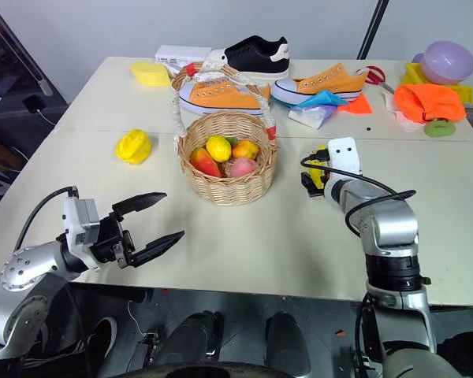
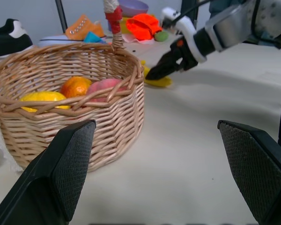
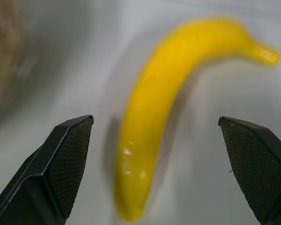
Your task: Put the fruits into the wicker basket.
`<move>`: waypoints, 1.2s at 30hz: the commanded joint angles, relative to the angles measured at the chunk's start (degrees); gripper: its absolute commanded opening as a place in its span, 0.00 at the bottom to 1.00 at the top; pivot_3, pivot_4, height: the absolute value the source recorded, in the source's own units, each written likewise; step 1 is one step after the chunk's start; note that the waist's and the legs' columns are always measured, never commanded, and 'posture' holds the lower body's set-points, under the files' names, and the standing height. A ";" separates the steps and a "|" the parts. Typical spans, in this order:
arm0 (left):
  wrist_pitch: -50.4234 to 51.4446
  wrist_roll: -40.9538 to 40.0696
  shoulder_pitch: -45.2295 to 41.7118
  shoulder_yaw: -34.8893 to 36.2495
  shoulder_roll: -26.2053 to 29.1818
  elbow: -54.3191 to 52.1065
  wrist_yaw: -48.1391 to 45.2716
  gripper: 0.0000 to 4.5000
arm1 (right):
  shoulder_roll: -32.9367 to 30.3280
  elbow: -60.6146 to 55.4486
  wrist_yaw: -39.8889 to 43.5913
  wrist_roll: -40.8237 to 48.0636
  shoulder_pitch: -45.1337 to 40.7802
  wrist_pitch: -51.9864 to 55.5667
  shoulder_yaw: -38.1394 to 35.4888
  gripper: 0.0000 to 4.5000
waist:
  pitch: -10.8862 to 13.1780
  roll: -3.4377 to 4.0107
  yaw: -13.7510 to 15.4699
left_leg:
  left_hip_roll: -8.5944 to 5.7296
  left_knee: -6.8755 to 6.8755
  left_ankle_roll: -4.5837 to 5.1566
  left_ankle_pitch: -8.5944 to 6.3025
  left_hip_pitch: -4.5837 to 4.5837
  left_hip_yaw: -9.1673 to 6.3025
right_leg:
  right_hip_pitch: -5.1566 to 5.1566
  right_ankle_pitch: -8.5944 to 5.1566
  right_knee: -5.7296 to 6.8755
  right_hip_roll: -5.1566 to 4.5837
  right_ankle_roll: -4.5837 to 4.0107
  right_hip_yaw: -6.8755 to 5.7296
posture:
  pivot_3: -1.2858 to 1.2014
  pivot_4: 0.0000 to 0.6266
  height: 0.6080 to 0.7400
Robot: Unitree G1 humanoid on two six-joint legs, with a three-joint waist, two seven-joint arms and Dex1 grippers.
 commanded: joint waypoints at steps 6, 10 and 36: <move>-0.23 -0.15 0.24 0.28 -0.38 -1.72 0.72 1.00 | 1.95 2.52 -0.54 -2.89 0.01 -5.13 -0.63 0.79 | 0.00 0.00 0.03 | 0.00 0.00 -0.03 0.02 0.00 0.00 | 0.00 0.00 0.00 0.00 0.00 0.00 | 0.52 0.24 1.00; -0.48 0.01 0.21 0.48 -0.52 -1.28 0.64 1.00 | 2.49 1.64 -1.13 -3.79 0.53 -6.60 -1.46 0.38 | 0.00 0.00 0.04 | 0.00 0.00 -0.03 0.02 0.00 0.00 | 0.00 0.00 0.00 0.00 0.00 0.00 | 0.52 0.24 1.00; -4.94 3.09 -3.05 1.40 -3.30 8.23 -0.66 1.00 | -1.36 -22.16 36.84 5.97 38.82 -68.65 -9.49 0.29 | 0.05 0.07 -0.66 | 0.05 -0.03 0.30 -0.18 0.39 0.12 | 0.26 0.02 0.05 0.18 0.00 0.21 | 0.52 0.24 1.00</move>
